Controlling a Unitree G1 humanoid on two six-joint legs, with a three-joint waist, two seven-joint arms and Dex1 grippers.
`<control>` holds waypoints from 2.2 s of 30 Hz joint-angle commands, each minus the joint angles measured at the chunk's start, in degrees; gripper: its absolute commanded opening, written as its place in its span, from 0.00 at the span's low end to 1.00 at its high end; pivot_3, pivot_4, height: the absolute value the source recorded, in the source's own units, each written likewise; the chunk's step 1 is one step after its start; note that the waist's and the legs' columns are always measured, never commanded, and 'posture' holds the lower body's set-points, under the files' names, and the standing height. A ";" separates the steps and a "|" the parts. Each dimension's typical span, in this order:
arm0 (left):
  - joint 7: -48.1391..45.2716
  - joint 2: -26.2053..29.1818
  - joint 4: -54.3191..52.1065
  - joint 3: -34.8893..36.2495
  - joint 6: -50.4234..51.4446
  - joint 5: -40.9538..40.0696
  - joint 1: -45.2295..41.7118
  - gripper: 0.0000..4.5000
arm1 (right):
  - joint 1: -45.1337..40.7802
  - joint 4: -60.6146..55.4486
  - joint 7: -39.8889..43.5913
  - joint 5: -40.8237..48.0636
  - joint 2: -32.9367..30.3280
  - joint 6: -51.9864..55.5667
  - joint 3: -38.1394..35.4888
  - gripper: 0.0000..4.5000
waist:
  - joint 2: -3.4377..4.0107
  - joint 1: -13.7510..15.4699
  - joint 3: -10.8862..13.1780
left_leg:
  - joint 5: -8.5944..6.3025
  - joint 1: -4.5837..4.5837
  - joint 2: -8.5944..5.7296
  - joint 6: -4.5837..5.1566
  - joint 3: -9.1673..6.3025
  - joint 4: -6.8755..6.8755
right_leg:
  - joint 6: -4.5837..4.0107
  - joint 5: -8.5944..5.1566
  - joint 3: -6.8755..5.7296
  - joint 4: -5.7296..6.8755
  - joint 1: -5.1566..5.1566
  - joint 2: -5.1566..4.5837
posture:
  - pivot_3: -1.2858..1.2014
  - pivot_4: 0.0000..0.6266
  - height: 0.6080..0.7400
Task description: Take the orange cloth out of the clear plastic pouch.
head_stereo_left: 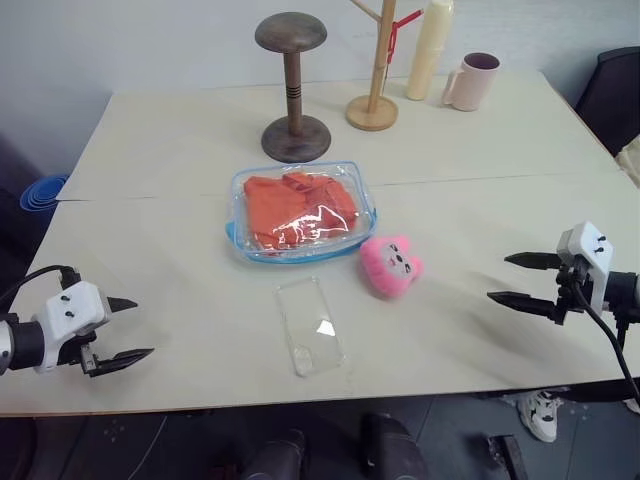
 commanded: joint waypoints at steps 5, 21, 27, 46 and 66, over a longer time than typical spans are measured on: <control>1.40 -1.33 -0.88 -0.21 1.64 -1.07 -1.68 1.00 | -0.25 -3.47 -0.67 1.63 0.37 1.99 -1.52 1.00 | 0.00 0.04 0.00 | 0.00 0.00 0.00 0.00 0.02 0.00 | 0.01 0.01 0.03 0.01 -0.01 0.00 | 0.52 0.24 1.00; -0.67 -1.75 -8.45 0.57 14.86 -12.50 -7.16 1.00 | -0.11 -18.13 -4.28 12.32 1.44 16.51 -4.90 1.00 | -0.01 0.06 0.01 | -0.01 0.00 0.02 0.01 0.08 0.03 | 0.04 0.03 0.09 0.03 -0.03 0.02 | 0.52 0.24 1.00; -4.96 2.35 -18.58 -3.76 22.20 -19.31 -11.67 1.00 | -2.87 -40.99 -14.88 27.29 8.26 31.54 1.78 1.00 | -0.08 -0.01 0.03 | -0.08 0.00 0.16 -0.07 0.09 0.06 | 0.04 0.03 0.10 0.02 -0.03 0.15 | 0.52 0.24 1.00; -8.65 4.95 -17.60 -16.00 16.46 -13.00 -22.77 1.00 | -15.36 -27.44 -37.60 7.00 32.25 40.51 33.04 0.96 | -0.21 -1.33 0.02 | -0.11 -0.01 0.23 -0.09 0.20 0.08 | 0.01 0.05 0.24 0.08 -0.16 0.33 | 0.52 0.24 1.00; -7.90 2.49 -15.93 -18.19 15.15 -11.70 -25.92 1.00 | -17.29 -26.88 -33.14 -9.27 30.24 33.17 41.71 0.00 | -0.38 -1.58 -0.08 | -0.22 0.12 0.61 -0.29 0.48 0.15 | -0.16 0.15 0.53 0.09 -0.19 0.84 | 0.52 0.24 1.00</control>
